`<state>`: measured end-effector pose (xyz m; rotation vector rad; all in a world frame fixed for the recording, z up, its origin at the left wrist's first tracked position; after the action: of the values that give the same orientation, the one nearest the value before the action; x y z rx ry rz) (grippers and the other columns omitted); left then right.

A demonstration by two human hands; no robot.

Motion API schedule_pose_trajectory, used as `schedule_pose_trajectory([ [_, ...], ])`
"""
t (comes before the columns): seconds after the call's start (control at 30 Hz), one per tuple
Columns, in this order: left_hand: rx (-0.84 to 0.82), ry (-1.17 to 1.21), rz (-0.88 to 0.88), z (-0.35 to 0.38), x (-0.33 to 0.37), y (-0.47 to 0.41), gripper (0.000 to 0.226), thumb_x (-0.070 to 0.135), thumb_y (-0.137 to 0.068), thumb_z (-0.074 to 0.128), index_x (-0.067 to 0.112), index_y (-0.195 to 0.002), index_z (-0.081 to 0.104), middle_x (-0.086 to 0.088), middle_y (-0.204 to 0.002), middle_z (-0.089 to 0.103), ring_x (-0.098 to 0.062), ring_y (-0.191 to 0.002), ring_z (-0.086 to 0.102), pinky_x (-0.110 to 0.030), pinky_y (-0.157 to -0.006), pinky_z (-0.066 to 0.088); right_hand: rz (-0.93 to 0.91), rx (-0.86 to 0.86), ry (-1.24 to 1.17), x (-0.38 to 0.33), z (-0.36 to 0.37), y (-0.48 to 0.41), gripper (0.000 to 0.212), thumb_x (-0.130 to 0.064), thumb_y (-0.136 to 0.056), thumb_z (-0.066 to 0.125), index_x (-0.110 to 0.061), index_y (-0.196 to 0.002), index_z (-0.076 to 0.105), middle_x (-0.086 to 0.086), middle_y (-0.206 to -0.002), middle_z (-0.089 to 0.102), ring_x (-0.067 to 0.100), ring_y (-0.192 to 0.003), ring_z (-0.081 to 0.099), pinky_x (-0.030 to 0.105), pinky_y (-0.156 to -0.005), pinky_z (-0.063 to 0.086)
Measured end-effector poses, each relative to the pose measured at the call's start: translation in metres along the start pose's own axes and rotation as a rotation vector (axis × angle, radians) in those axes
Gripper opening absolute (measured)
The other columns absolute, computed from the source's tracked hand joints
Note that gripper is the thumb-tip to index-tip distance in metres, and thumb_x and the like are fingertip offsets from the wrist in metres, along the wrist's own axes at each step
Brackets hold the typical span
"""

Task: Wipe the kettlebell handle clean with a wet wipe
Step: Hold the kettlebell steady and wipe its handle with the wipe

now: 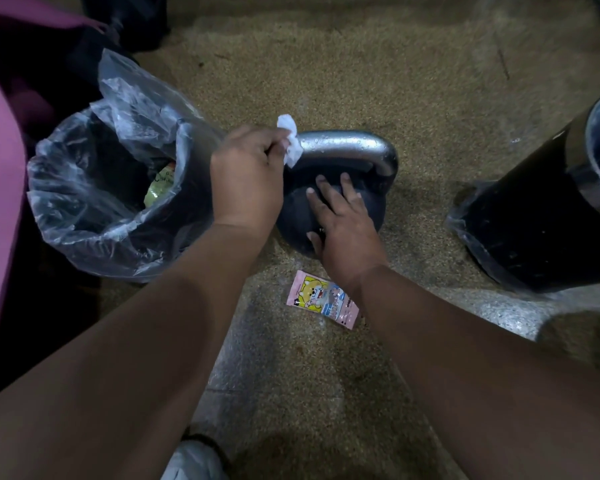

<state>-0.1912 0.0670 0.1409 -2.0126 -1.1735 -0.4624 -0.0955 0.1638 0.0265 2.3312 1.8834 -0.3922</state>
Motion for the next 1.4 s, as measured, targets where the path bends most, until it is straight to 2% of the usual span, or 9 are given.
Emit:
schedule_pose_trajectory([
  [0.2,-0.015,-0.011,0.028,0.000,0.008,0.015,0.015,0.014,-0.087,0.066,0.013,-0.097,0.078,-0.001,-0.094,0.071,-0.012,-0.089,0.063,-0.015,-0.086,0.044,0.002,0.006,-0.027,0.002,0.001,-0.001,0.065,-0.029,-0.088,0.062,-0.015,-0.147,0.039,0.004,-0.157,0.026,0.034,-0.147,0.011,0.046,-0.115,0.027],
  [0.33,0.003,-0.028,0.016,0.001,0.008,-0.002,0.015,0.019,-0.088,0.065,0.015,-0.094,0.078,-0.002,-0.090,0.072,-0.015,-0.087,0.064,-0.022,-0.083,0.046,0.006,-0.007,-0.030,0.003,0.004,-0.001,0.066,-0.030,-0.089,0.061,-0.017,-0.148,0.037,0.001,-0.158,0.022,0.032,-0.147,0.008,0.044,-0.117,0.023],
  [0.57,-0.021,-0.021,0.039,0.002,0.011,0.005,0.014,0.015,-0.088,0.066,0.013,-0.095,0.078,-0.002,-0.091,0.072,-0.015,-0.088,0.064,-0.021,-0.087,0.047,0.007,0.002,-0.024,0.004,0.003,-0.001,0.066,-0.030,-0.088,0.061,-0.018,-0.148,0.037,0.001,-0.158,0.023,0.032,-0.147,0.009,0.044,-0.116,0.025],
  [0.8,-0.045,-0.024,0.028,-0.001,0.007,0.010,0.015,0.016,-0.088,0.066,0.013,-0.097,0.078,-0.002,-0.094,0.072,-0.018,-0.090,0.065,-0.029,-0.086,0.050,0.002,0.016,-0.031,0.003,0.001,0.001,0.065,-0.029,-0.088,0.061,-0.016,-0.147,0.038,0.002,-0.158,0.025,0.033,-0.147,0.010,0.043,-0.118,0.021],
  [1.03,-0.023,-0.018,0.016,0.001,0.009,0.000,0.015,0.016,-0.088,0.065,0.013,-0.096,0.078,-0.002,-0.092,0.071,-0.015,-0.089,0.064,-0.022,-0.085,0.047,0.006,0.008,-0.032,0.002,0.002,0.001,0.065,-0.029,-0.089,0.061,-0.017,-0.148,0.036,0.001,-0.158,0.023,0.032,-0.147,0.008,0.043,-0.118,0.021],
  [1.13,-0.045,-0.008,0.027,0.001,0.010,0.009,0.015,0.015,-0.087,0.066,0.013,-0.096,0.078,-0.003,-0.092,0.071,-0.017,-0.089,0.065,-0.025,-0.086,0.049,-0.002,0.028,-0.022,0.002,-0.002,0.001,0.065,-0.028,-0.088,0.063,-0.015,-0.147,0.039,0.003,-0.157,0.026,0.033,-0.147,0.011,0.040,-0.117,0.019],
  [1.4,-0.055,-0.019,0.036,0.002,0.012,0.006,0.015,0.015,-0.087,0.067,0.013,-0.096,0.078,-0.003,-0.094,0.072,-0.016,-0.089,0.066,-0.027,-0.086,0.050,0.001,0.011,-0.005,0.004,0.006,-0.001,0.066,-0.031,-0.088,0.062,-0.017,-0.148,0.037,0.002,-0.158,0.025,0.032,-0.147,0.009,0.044,-0.116,0.024],
])
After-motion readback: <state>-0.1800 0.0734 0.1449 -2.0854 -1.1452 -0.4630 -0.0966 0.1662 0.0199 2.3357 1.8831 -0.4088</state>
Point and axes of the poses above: each hand's wrist, its own y-axis away from the middle knuckle, its own z-axis out of the palm, x = y × z, the point moved 9 cm from there along -y, towards the middle knuckle
